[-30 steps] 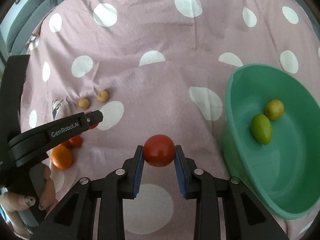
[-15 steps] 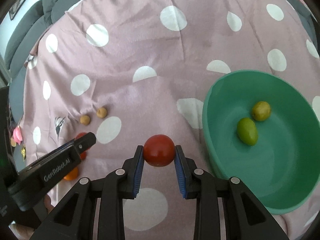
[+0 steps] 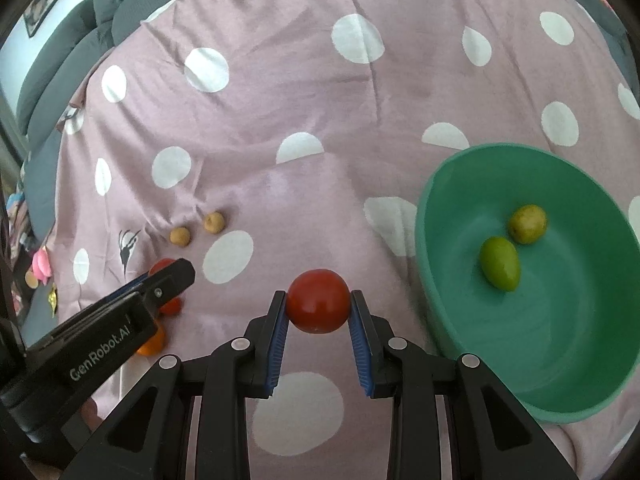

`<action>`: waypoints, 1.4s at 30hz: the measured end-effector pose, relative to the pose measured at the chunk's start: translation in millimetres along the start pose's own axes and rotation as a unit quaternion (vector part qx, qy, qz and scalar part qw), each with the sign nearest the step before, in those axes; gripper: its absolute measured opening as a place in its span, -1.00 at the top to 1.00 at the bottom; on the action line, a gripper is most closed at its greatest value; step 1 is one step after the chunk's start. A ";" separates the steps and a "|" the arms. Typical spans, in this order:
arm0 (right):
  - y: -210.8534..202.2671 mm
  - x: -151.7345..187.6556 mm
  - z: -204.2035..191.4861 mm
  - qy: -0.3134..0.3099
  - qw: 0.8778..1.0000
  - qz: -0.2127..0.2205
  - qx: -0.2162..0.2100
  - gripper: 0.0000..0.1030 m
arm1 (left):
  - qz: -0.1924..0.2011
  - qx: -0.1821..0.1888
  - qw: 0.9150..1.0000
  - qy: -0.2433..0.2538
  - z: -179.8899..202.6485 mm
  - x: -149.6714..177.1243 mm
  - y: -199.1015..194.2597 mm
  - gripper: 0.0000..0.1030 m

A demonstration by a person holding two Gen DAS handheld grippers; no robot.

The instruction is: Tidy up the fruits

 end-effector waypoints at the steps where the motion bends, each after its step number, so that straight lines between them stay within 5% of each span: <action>1: -1.7 0.2 -0.8 -0.001 1.000 0.001 -0.001 0.39 | 0.000 0.002 1.000 -0.004 -1.0 -0.8 -1.0 0.44; 14: -13.7 -4.5 -11.3 -0.013 1.000 0.021 -0.008 0.39 | 0.026 0.031 0.999 -0.031 -4.5 -14.0 -24.2 0.44; 42: -41.9 -22.5 19.5 0.032 0.997 0.067 0.004 0.39 | 0.049 0.075 0.996 0.011 40.2 -15.4 -48.6 0.44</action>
Point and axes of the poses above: each gripper's, at about its wrist camera, not at the fingertips, and y roughly the way its jaws point, z to its right, x to its underside, the point moved 8 cm from there along y, roughly the way its jaws point, and after that the axes turned 6 degrees about z, right-handed, at the moved point
